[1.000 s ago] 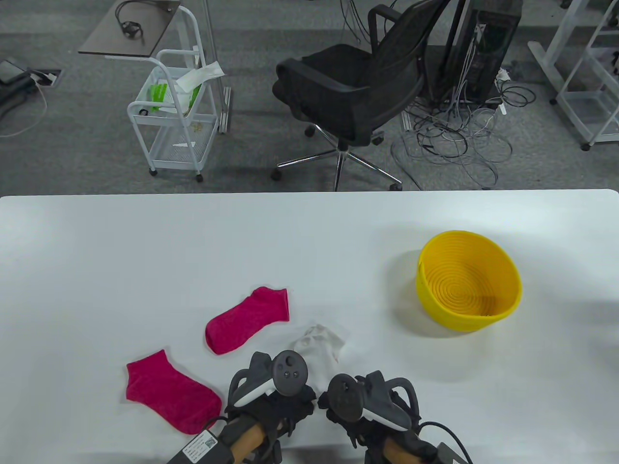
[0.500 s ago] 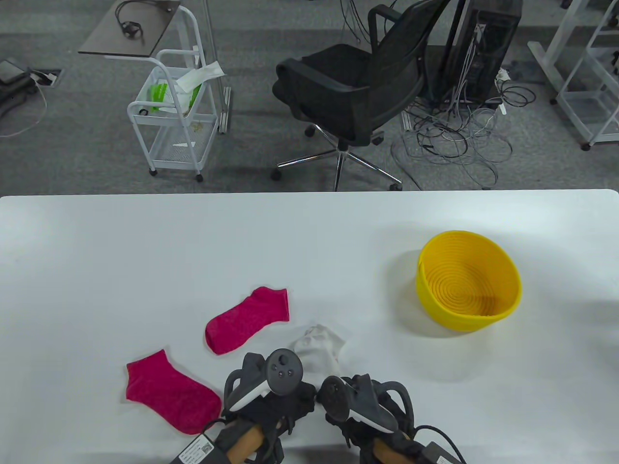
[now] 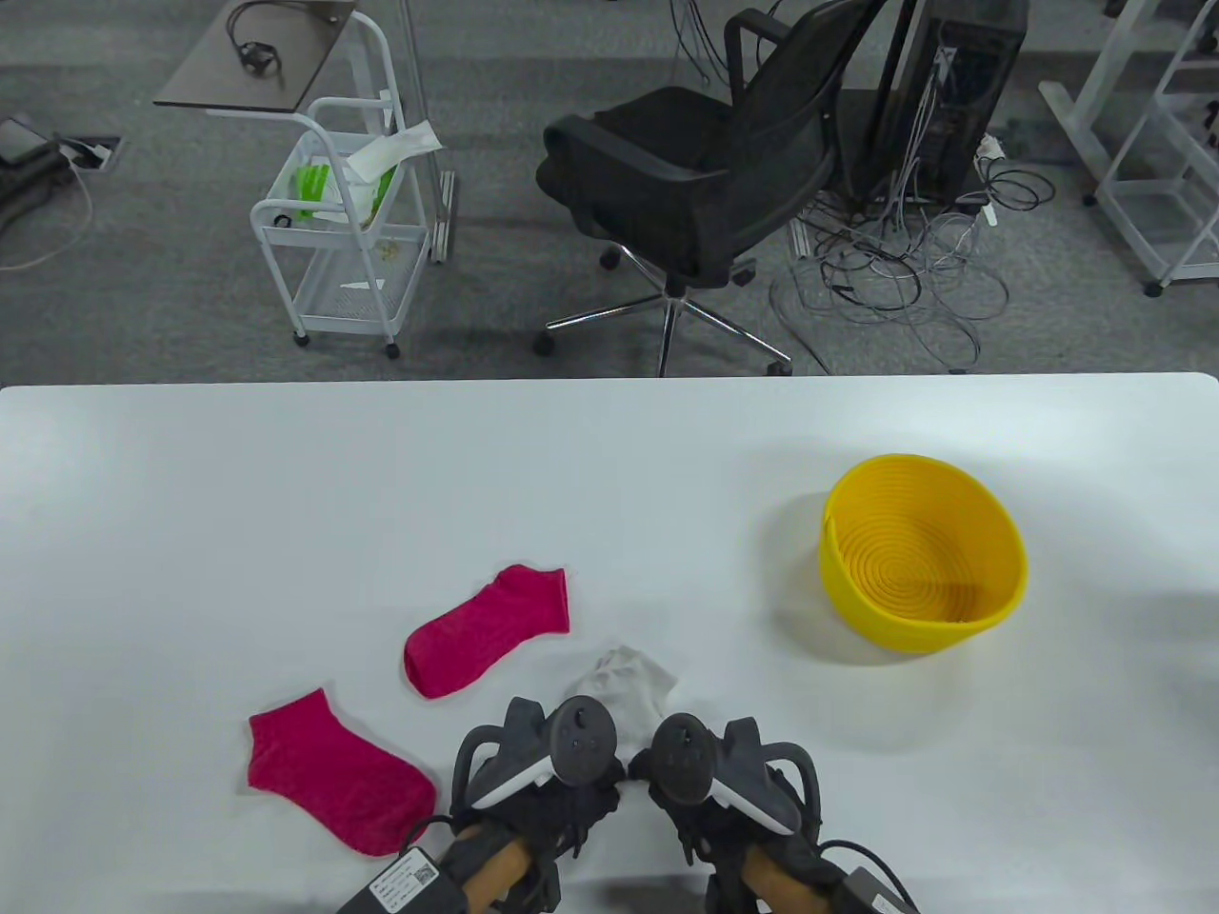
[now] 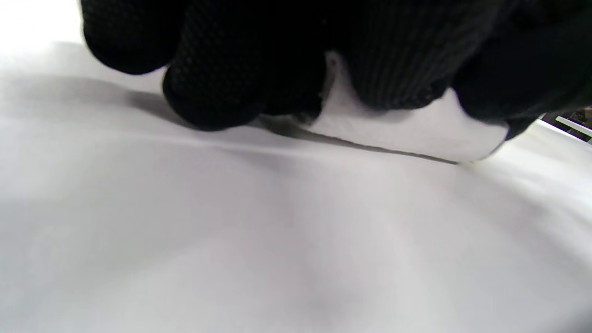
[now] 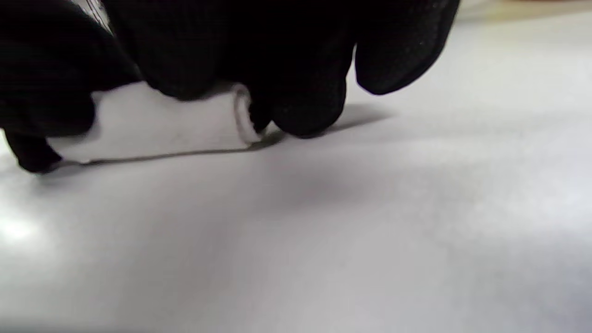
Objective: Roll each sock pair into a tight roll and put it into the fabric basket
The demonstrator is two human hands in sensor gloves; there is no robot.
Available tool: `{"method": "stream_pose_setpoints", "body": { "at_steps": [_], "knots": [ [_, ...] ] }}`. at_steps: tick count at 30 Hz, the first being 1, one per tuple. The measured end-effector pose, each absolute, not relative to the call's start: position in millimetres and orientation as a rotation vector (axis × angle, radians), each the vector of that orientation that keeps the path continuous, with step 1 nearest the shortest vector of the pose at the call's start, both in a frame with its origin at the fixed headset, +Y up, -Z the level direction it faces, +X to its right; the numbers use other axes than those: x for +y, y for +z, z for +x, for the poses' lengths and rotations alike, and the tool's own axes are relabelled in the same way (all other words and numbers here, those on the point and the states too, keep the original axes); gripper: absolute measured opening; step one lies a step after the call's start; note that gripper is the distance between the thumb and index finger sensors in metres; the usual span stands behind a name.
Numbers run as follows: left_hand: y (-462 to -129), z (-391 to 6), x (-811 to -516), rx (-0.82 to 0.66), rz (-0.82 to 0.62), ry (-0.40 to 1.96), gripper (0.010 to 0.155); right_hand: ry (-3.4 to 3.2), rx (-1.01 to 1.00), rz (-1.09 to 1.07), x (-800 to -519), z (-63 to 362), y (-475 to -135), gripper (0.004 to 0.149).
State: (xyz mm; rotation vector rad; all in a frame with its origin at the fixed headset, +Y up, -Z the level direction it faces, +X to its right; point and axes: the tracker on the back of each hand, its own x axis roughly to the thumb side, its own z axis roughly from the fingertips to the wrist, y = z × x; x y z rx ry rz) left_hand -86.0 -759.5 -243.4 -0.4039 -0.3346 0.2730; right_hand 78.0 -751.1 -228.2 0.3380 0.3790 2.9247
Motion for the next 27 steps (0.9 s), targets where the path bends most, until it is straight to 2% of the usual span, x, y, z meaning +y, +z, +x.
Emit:
{"method": "stream_pose_setpoints", "body": {
  "at_steps": [3,8,12,16,18,27],
  "knots": [
    [-245,-88,-761,-0.327,-0.417,0.291,0.043,2.915,0.283,0.412,-738,79,-224,0.039],
    [-244,-88,-762,-0.309,-0.414,0.308,0.044,2.973,0.369,0.478,-743,72,-219,0.041],
    [-243,-88,-761,-0.308,-0.421,0.31,0.046,2.979,0.44,0.415,-753,72,-223,0.044],
    [-241,-93,-745,-0.288,-0.343,0.328,0.05,2.935,0.507,0.375,-758,78,-227,0.05],
    [-241,-95,-742,-0.295,-0.364,0.368,0.048,2.928,0.503,0.351,-759,78,-228,0.051],
    [-242,-86,-759,-0.308,-0.366,0.249,0.054,2.946,0.436,0.309,-762,77,-229,0.048]
  ]
}}
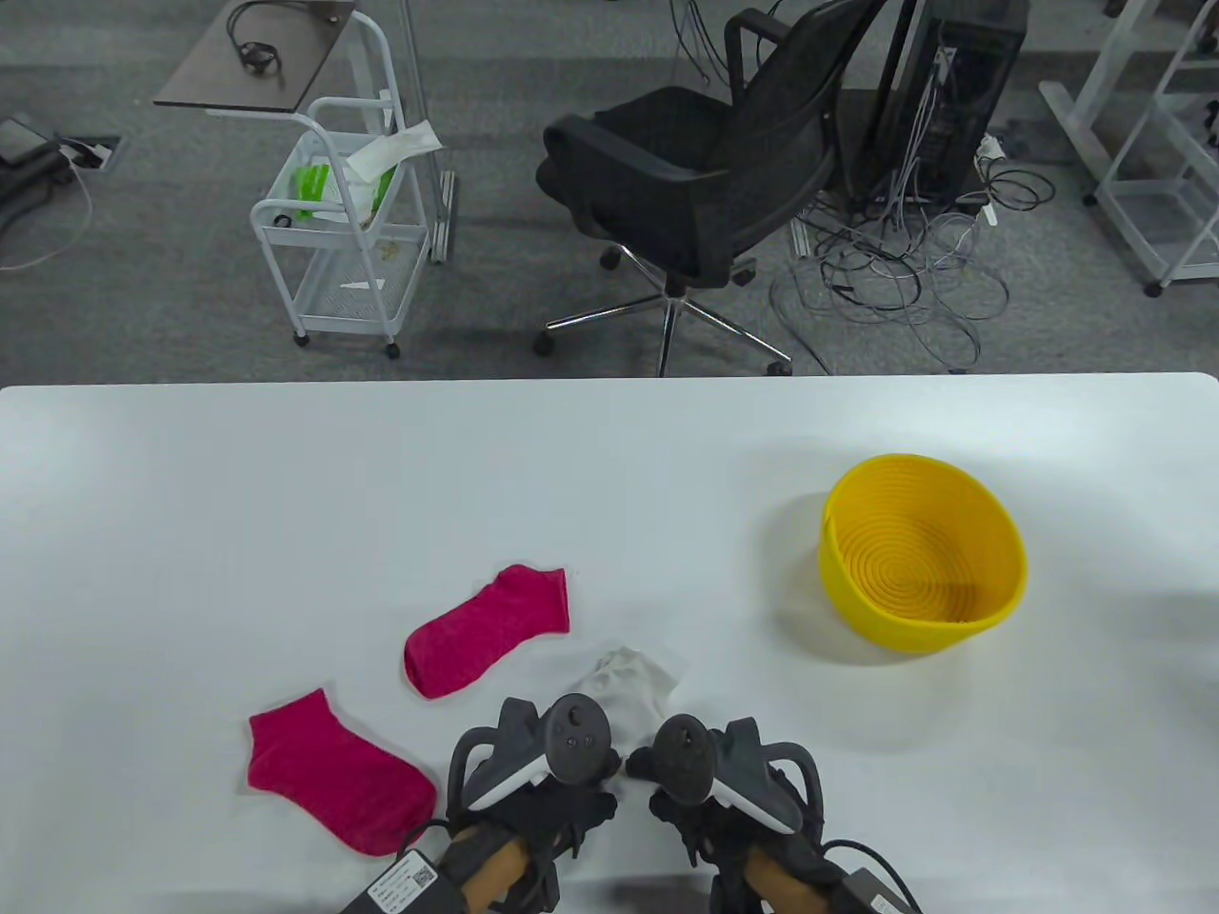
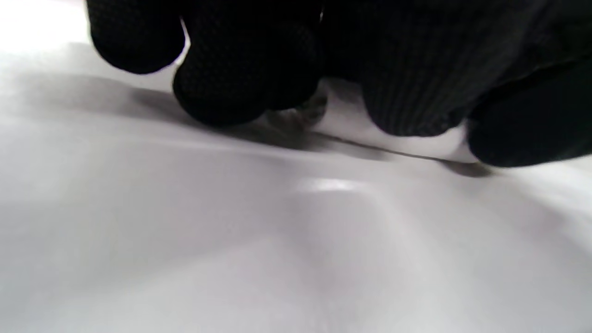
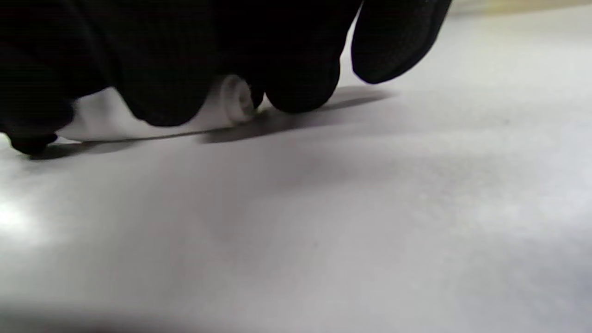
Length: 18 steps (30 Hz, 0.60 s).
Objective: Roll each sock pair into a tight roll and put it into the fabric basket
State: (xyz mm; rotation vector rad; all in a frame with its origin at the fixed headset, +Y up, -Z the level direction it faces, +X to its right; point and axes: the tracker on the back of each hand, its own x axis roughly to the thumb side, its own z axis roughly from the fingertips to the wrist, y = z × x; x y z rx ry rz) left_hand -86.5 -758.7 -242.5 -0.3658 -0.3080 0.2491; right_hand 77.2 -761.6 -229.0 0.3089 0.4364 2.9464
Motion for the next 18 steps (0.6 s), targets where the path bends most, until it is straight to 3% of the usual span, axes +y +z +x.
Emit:
{"method": "stream_pose_setpoints", "body": {
  "at_steps": [6,11,18],
  "knots": [
    [-243,-84,-759,-0.329,-0.321,0.233,0.045,2.921,0.425,0.303,-759,79,-229,0.044],
    [-245,-86,-761,-0.312,-0.34,0.273,0.043,2.952,0.27,0.391,-739,76,-226,0.04],
    [-245,-87,-761,-0.291,-0.342,0.295,0.044,2.992,0.388,0.401,-751,71,-224,0.043]
  ]
}}
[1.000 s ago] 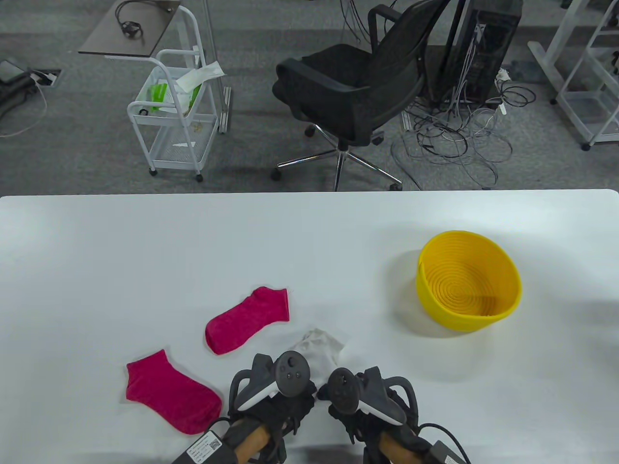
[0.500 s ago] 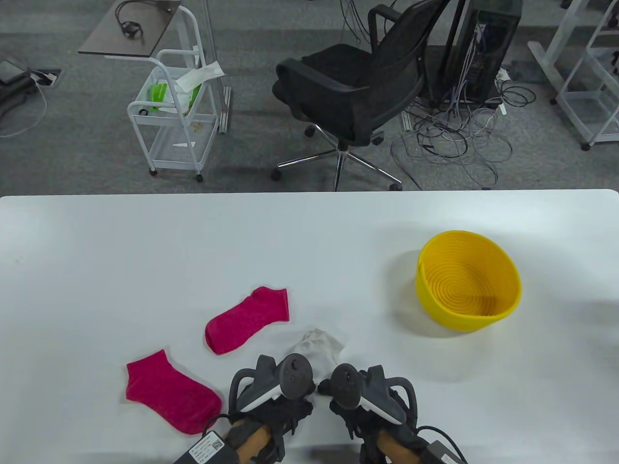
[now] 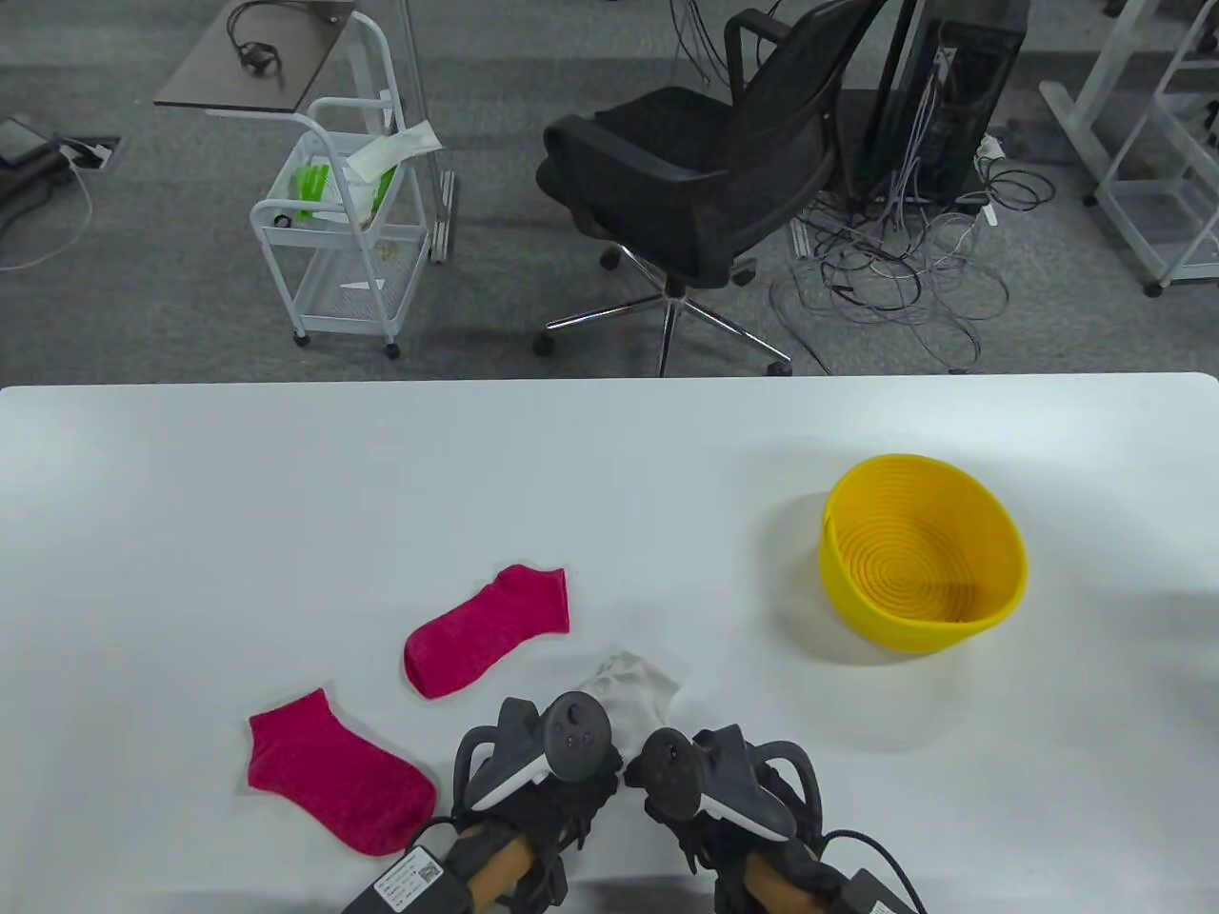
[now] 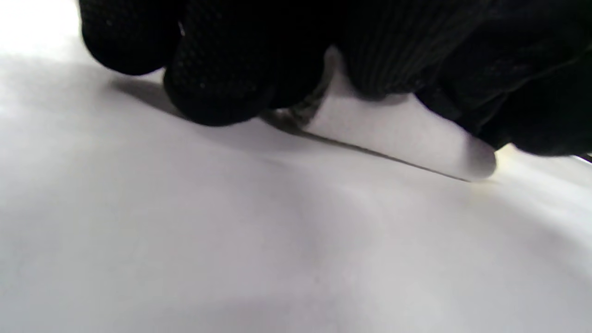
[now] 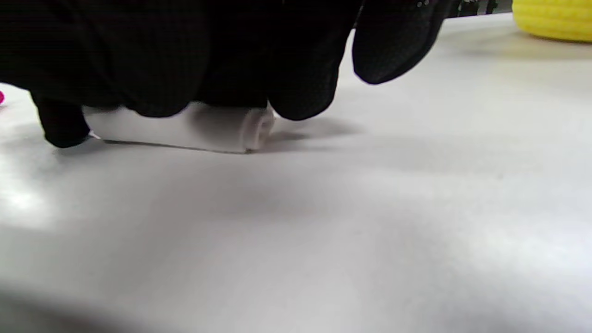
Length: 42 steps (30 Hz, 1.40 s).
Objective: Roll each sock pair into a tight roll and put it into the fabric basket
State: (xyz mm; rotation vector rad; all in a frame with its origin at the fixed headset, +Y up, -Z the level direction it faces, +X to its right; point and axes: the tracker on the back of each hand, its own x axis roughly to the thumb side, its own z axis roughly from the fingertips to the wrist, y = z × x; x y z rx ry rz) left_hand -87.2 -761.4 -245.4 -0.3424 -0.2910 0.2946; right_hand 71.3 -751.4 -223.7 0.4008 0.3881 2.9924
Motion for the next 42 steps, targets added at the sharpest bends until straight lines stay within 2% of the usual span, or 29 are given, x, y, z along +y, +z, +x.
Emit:
{"method": "stream_pose_setpoints", "body": {
  "at_steps": [6,12,19,24,28,33,42],
  "knots": [
    [-244,-91,-749,-0.277,-0.287,0.308,0.047,3.016,0.418,0.371,-759,73,-225,0.048],
    [-245,-88,-757,-0.284,-0.341,0.246,0.053,3.014,0.383,0.322,-761,73,-227,0.049],
    [-247,-90,-759,-0.299,-0.378,0.286,0.045,2.946,0.413,0.325,-756,78,-229,0.047],
    [-246,-92,-760,-0.284,-0.4,0.305,0.043,2.921,0.227,0.418,-735,80,-222,0.044],
    [-246,-92,-760,-0.273,-0.402,0.318,0.043,2.87,0.311,0.474,-735,79,-220,0.041],
    [-246,-93,-760,-0.262,-0.396,0.331,0.044,2.937,0.5,0.448,-753,77,-224,0.047],
    [-244,-93,-740,-0.305,-0.318,0.305,0.048,2.995,0.439,0.385,-762,72,-225,0.053]
  ]
}}
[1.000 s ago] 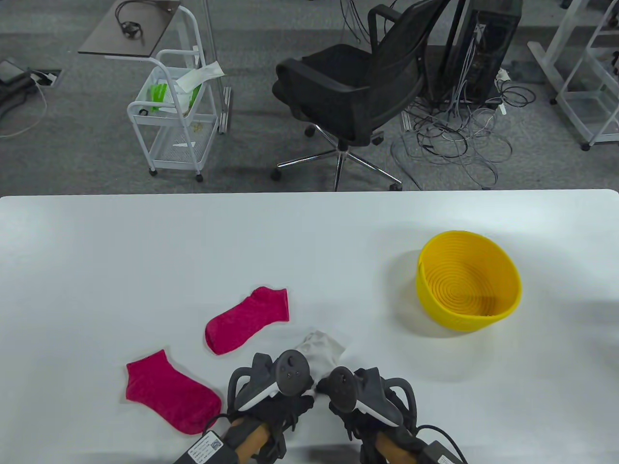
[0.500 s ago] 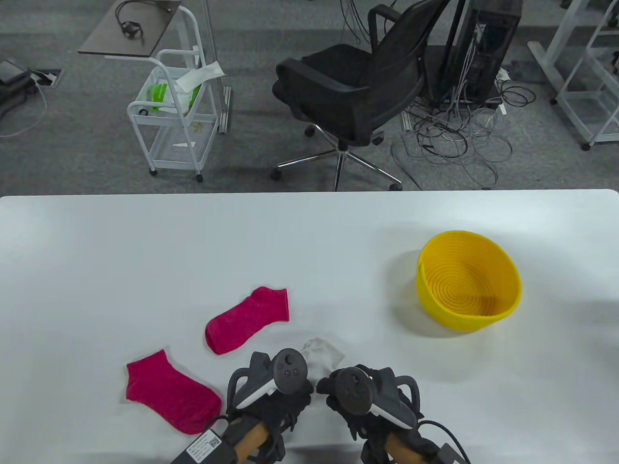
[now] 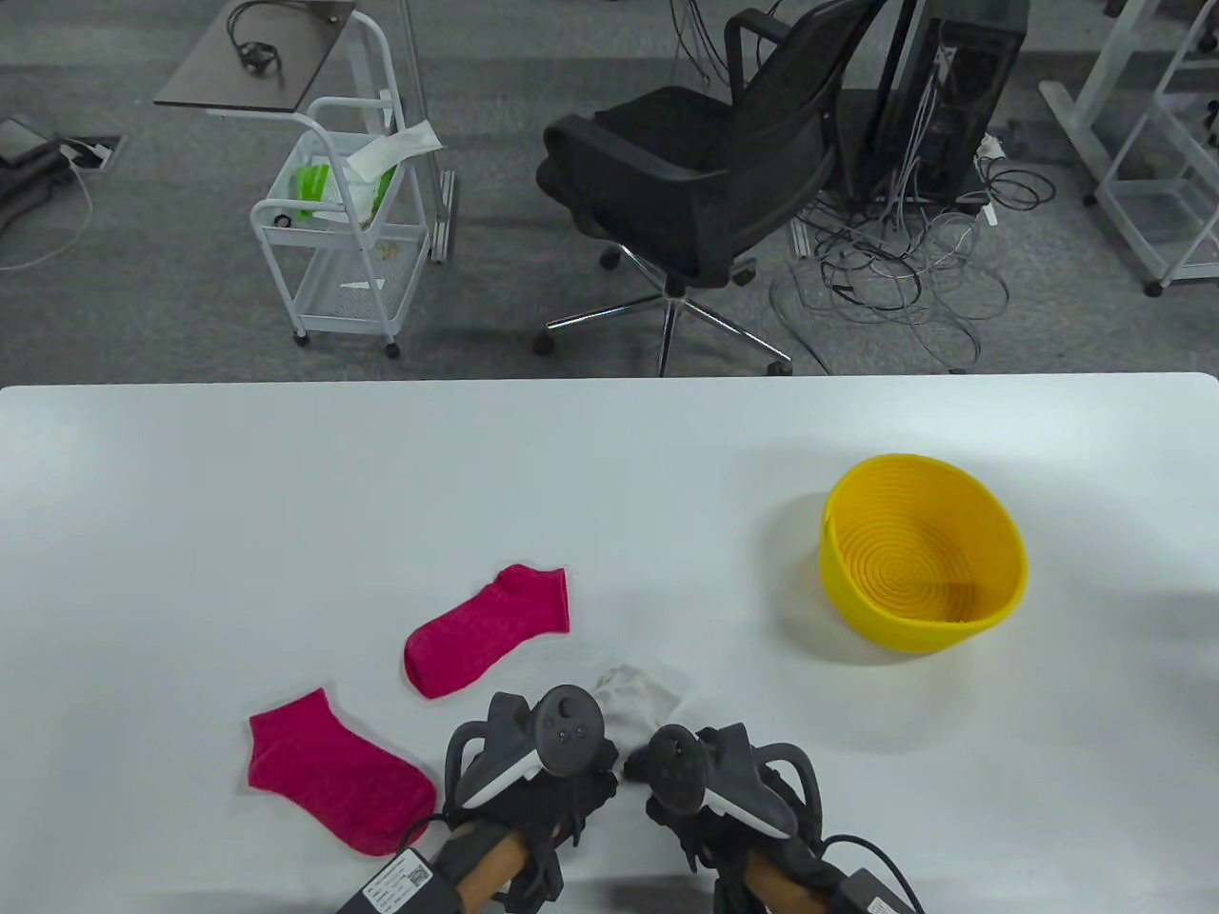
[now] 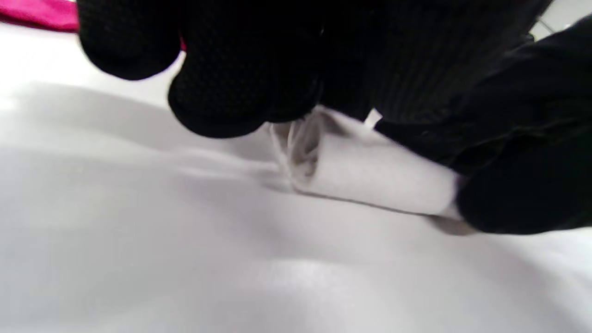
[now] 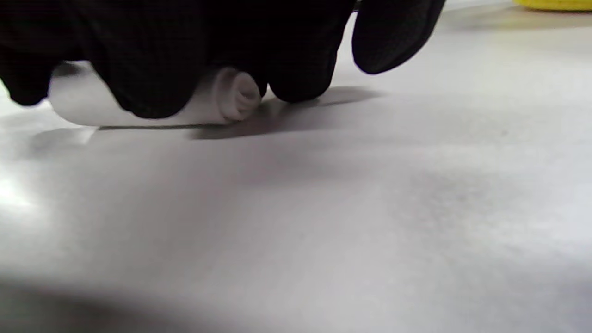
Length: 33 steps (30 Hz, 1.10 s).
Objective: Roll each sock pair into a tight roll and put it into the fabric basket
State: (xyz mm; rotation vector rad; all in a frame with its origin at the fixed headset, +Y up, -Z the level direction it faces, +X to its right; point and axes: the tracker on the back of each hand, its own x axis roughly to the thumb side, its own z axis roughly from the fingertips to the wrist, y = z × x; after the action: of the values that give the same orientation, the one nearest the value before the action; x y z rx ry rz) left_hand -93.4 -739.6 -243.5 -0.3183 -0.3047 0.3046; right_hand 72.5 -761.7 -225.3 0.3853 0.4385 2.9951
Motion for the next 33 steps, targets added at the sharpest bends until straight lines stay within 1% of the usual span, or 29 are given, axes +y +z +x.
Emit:
{"method": "stream_pose_setpoints", "body": {
  "at_steps": [8,11,15,16,20,21,23,26,33],
  "knots": [
    [-244,-95,-751,-0.275,-0.364,0.278,0.051,2.975,0.416,0.333,-762,72,-227,0.047],
    [-245,-94,-755,-0.282,-0.381,0.266,0.054,2.96,0.414,0.333,-762,72,-229,0.045],
    [-245,-92,-757,-0.279,-0.361,0.27,0.049,2.929,0.426,0.324,-761,75,-230,0.044],
    [-245,-91,-757,-0.284,-0.359,0.268,0.047,2.937,0.407,0.331,-760,76,-230,0.044],
    [-245,-91,-757,-0.282,-0.369,0.279,0.044,2.959,0.177,0.406,-742,78,-225,0.042],
    [-245,-91,-757,-0.279,-0.371,0.285,0.043,2.952,0.156,0.421,-739,78,-224,0.041],
    [-246,-92,-758,-0.276,-0.38,0.296,0.043,2.949,0.173,0.459,-737,75,-221,0.04],
    [-247,-92,-758,-0.281,-0.379,0.293,0.043,2.994,0.213,0.501,-742,70,-218,0.041],
    [-244,-94,-754,-0.265,-0.355,0.315,0.045,3.016,0.335,0.449,-753,74,-224,0.047]
  ]
}}
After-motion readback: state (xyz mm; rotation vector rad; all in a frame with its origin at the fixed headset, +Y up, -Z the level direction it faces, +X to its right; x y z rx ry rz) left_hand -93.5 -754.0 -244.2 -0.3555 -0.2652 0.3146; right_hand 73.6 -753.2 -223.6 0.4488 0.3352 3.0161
